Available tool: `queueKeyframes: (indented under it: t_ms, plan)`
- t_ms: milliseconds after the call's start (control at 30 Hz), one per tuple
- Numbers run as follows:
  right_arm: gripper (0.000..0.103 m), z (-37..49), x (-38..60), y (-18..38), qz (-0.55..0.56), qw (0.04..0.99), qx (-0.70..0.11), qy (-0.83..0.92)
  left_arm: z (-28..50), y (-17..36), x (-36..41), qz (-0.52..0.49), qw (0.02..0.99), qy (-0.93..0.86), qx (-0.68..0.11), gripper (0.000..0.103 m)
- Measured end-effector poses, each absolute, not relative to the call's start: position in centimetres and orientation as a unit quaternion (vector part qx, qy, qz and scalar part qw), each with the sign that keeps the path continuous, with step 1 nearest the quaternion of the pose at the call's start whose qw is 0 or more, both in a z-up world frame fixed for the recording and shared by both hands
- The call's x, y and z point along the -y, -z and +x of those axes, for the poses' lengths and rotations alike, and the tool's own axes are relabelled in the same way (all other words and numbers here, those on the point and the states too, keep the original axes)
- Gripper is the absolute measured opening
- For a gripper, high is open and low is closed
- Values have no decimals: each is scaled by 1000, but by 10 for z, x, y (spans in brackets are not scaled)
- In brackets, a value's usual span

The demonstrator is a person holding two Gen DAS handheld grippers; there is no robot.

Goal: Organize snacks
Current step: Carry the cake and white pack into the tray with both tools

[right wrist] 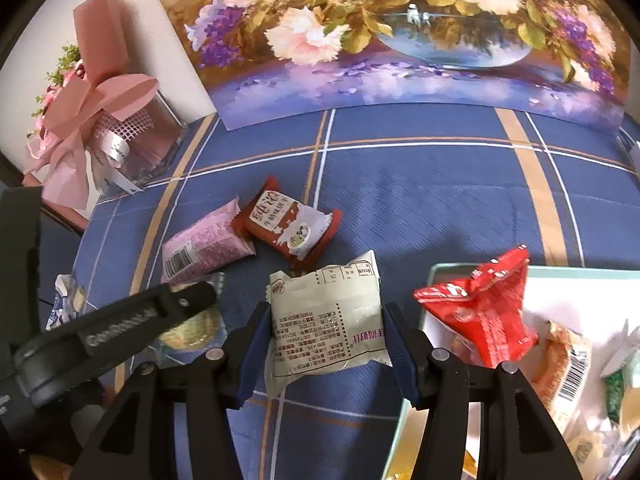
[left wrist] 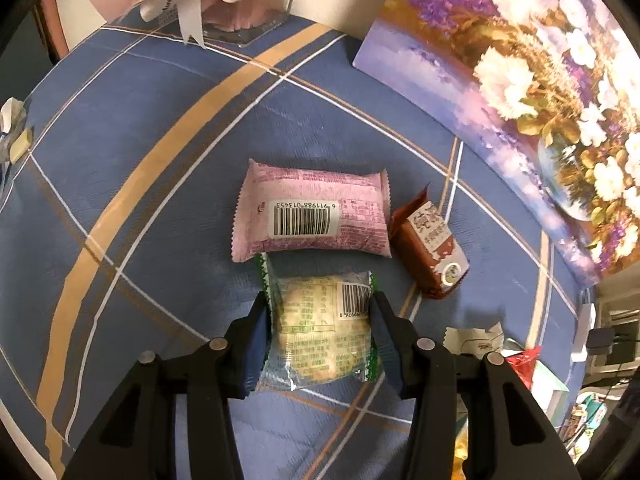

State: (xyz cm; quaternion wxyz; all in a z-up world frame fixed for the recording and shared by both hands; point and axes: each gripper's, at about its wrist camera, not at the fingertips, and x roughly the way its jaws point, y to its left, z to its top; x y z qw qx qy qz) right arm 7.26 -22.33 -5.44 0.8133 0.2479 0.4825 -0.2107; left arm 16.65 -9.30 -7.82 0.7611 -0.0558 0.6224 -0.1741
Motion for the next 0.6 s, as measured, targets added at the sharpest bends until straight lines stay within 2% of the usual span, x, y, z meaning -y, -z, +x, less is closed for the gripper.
queueKeyframes:
  t_ms: [600]
  plan:
    - [58, 4, 232, -9, 250, 805, -464, 272, 114, 1, 94, -89, 766, 235, -592, 51]
